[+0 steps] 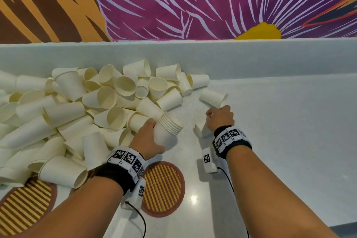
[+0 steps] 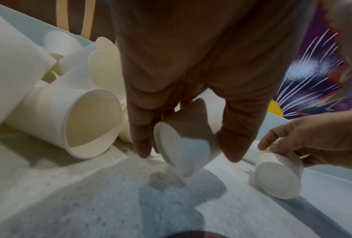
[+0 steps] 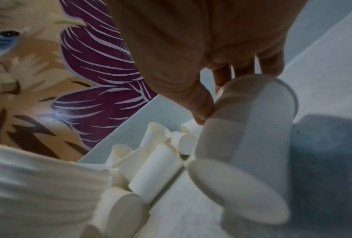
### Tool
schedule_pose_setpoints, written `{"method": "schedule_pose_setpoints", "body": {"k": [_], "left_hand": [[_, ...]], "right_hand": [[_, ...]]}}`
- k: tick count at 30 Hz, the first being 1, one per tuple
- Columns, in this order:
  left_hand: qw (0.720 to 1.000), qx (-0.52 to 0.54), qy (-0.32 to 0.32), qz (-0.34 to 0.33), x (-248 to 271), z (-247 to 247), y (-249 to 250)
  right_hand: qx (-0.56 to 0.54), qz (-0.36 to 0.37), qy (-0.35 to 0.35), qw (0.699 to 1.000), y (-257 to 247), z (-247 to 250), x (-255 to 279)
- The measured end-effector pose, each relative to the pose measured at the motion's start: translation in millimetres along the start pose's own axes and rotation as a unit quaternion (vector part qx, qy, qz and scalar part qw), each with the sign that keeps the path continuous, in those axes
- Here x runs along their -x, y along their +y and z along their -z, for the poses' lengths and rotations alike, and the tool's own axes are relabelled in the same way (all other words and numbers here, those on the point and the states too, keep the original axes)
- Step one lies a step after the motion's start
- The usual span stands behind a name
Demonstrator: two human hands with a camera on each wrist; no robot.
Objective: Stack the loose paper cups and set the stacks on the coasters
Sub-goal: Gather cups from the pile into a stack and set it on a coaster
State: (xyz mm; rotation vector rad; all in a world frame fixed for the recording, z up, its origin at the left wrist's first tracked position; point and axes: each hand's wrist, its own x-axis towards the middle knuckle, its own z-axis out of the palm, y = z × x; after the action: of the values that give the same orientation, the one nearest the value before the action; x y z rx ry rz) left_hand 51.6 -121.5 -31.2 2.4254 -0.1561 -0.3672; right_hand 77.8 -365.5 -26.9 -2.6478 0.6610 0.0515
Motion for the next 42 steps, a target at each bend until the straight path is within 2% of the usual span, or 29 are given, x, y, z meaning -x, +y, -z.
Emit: {"method": "schedule_pose_setpoints", "body": {"k": [3,5,10,12,14,16,18,20,22,25,28,34,39,42], "left_hand": [[0.999,-0.036,-0.02,0.03,0.5,2.6,-3.6],[0.997,-0.059,-0.038,0.045,1.4,4.3,-5.0],[0.991,-0.093,-0.066,0.075,-0.2,5.4,-0.4],[0.991,-0.09,-0.07,0.067,-0.7,5.4,5.5],[0.995,-0.072,-0.052,0.05,-3.6,5.3,9.3],[0.997,-0.054,-0.031,0.042,-7.3,6.9,11.6],[0.997,-0.056,-0.019,0.045,-10.4,10.1,12.4],[0.997,-0.056,-0.015,0.048,-12.6,12.6,12.3],[0.997,-0.051,-0.019,0.049,-13.3,13.7,13.0],[0.997,-0.048,-0.031,0.052,-13.2,13.5,12.9],[0.996,-0.046,-0.042,0.056,-12.9,12.8,11.8],[0.997,-0.039,-0.048,0.051,-11.1,13.4,10.3],[0.997,-0.032,-0.052,0.05,-7.3,17.6,9.6],[0.997,-0.03,-0.045,0.05,-4.3,20.4,10.0]], "right_hand": [[-0.076,0.061,-0.036,0.995,-11.4,-2.7,6.2],[-0.11,0.099,-0.025,0.989,-20.7,1.7,10.5],[-0.189,0.191,0.102,0.958,-55.6,33.5,20.9],[-0.207,0.222,0.125,0.945,-68.0,38.7,25.4],[-0.199,0.254,0.098,0.941,-76.8,36.5,31.0],[-0.189,0.28,0.039,0.94,-81.7,31.8,36.9],[-0.2,0.269,0.015,0.942,-82.4,28.6,35.1],[-0.178,0.228,0.053,0.956,-75.8,25.7,23.4],[-0.144,0.148,0.08,0.975,-61.2,20.2,6.2],[-0.122,-0.014,0.028,0.992,-39.2,12.8,-8.5],[-0.165,-0.089,-0.026,0.982,-31.8,7.8,-15.5],[-0.163,-0.029,-0.062,0.984,-41.9,3.1,-11.9],[-0.201,0.086,0.053,0.974,-60.0,17.7,2.8],[-0.218,0.175,0.077,0.957,-70.3,33.7,16.5]]}}
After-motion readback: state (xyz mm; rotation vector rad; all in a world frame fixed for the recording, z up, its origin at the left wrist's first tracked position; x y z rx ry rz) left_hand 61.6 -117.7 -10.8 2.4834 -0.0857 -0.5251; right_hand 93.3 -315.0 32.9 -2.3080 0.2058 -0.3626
